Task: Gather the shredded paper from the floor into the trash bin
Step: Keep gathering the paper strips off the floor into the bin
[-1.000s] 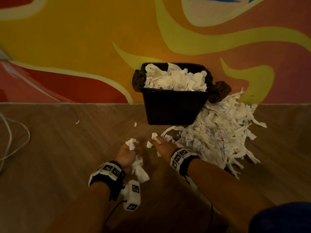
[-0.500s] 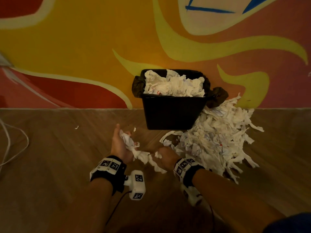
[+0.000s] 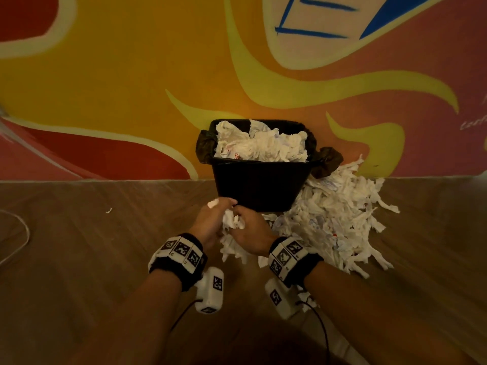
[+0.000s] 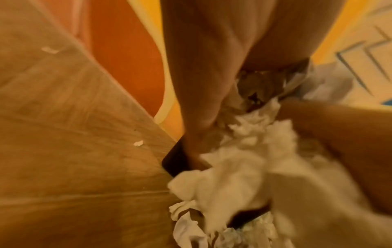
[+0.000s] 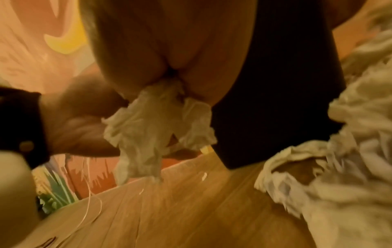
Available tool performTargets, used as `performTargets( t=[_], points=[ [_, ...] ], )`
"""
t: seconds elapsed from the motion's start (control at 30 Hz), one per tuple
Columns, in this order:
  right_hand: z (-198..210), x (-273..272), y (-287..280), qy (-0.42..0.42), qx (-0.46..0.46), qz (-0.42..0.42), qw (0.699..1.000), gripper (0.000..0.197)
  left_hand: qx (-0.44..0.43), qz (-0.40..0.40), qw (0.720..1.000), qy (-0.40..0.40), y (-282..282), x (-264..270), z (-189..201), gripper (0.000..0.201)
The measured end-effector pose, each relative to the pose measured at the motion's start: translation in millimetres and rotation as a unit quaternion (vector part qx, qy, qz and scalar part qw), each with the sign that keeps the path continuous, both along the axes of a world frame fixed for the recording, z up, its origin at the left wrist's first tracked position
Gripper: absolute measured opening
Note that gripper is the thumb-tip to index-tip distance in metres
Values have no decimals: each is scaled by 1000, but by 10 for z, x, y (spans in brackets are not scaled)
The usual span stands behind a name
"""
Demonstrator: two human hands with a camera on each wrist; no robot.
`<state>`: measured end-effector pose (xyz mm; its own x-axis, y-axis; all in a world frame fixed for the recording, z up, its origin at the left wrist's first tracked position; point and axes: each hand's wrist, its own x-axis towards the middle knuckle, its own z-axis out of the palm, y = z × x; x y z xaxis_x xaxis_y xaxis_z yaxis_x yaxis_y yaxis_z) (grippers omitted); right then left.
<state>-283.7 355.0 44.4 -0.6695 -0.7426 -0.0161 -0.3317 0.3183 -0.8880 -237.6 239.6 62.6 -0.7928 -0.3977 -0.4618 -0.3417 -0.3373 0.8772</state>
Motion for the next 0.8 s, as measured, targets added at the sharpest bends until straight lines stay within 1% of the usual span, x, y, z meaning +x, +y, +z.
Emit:
performTargets(
  t=[0.03, 0.07, 0.1, 0.13, 0.17, 0.2, 0.27, 0.33, 0.4, 0.5, 0.53, 0.57, 0.63, 0.67, 0.7, 0.77, 0.8],
  points=[
    [61, -42, 10, 8, 6, 8, 1000, 30, -9, -12, 1000, 4, 19, -12, 19, 19],
    [121, -99, 22, 20, 16, 14, 1000, 31, -10, -13, 1000, 16, 32, -36, 50, 17],
    [193, -162, 41, 33, 33, 15, 999, 26, -18, -8, 999, 32, 29, -71, 60, 16],
    [254, -230, 63, 47, 53, 11, 997, 21, -47, -1, 998, 39, 15, -110, 82, 21],
    [327, -296, 91, 57, 65, 6, 996, 21, -84, 5, 996, 40, -14, -156, 105, 26],
    [409, -359, 120, 64, 65, 4, 996, 23, -127, 11, 991, 38, -47, -200, 145, 29],
    [592, -467, 171, 81, 44, 1, 996, 26, -205, 28, 978, 36, -111, -294, 239, 29],
    [789, -562, 207, 98, 50, 9, 994, 28, -244, 67, 966, 53, -151, -385, 344, 27],
    [992, -658, 244, 111, 70, 19, 991, 26, -256, 119, 957, 68, -166, -471, 467, 27],
    [1225, -757, 289, 138, 67, 24, 988, 13, -287, 164, 941, 70, -118, -603, 678, 22],
    [1275, -770, 290, 150, 71, 21, 986, 13, -289, 170, 940, 58, -82, -658, 750, 20],
    [1312, -780, 275, 167, 83, 18, 982, 17, -273, 174, 945, 40, -51, -723, 806, 23],
    [1371, -792, 220, 201, 128, 20, 971, 23, -169, 162, 972, 4, 20, -824, 934, 50],
    [1404, -809, 191, 208, 145, 22, 967, 21, -119, 147, 982, 2, 58, -854, 1003, 57],
    [1444, -839, 163, 211, 159, 26, 964, 17, -92, 124, 988, 18, 94, -876, 1069, 55],
    [1538, -916, 113, 227, 188, 43, 955, 31, -126, 45, 989, 63, 154, -908, 1177, 40],
    [1583, -958, 98, 230, 203, 52, 950, 35, -154, 14, 985, 81, 170, -923, 1222, 31]
  ],
)
